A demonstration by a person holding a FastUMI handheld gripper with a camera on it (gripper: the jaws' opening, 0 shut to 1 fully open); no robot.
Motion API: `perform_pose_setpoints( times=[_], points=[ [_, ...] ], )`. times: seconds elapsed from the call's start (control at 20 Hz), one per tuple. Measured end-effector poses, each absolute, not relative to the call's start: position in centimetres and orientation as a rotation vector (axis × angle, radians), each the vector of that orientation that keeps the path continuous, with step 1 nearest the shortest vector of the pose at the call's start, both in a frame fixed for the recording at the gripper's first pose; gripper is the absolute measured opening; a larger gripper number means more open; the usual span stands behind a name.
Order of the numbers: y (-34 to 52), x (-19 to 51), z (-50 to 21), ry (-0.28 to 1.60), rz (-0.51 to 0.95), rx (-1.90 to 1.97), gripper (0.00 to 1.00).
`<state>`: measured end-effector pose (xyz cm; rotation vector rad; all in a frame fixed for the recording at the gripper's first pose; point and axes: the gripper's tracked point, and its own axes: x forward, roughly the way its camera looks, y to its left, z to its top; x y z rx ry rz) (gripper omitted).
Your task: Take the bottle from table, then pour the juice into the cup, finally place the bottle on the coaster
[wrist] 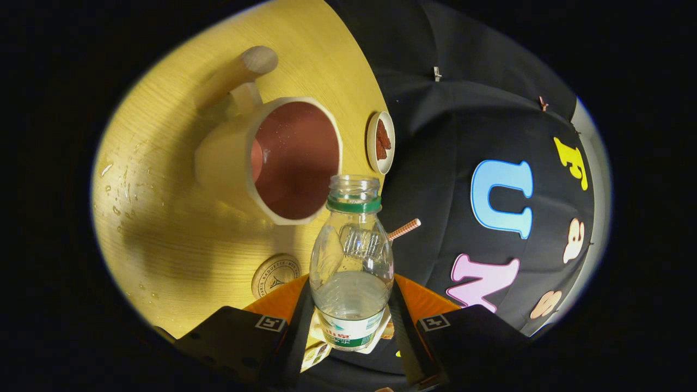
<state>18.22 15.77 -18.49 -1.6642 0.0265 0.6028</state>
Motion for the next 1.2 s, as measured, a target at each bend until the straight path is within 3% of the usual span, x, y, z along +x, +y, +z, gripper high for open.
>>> perform_pose_setpoints(
  times=[1.2],
  points=[
    [16.5, 18.2, -17.7, -0.067, 0.658, -1.843, 0.73]
  ],
)
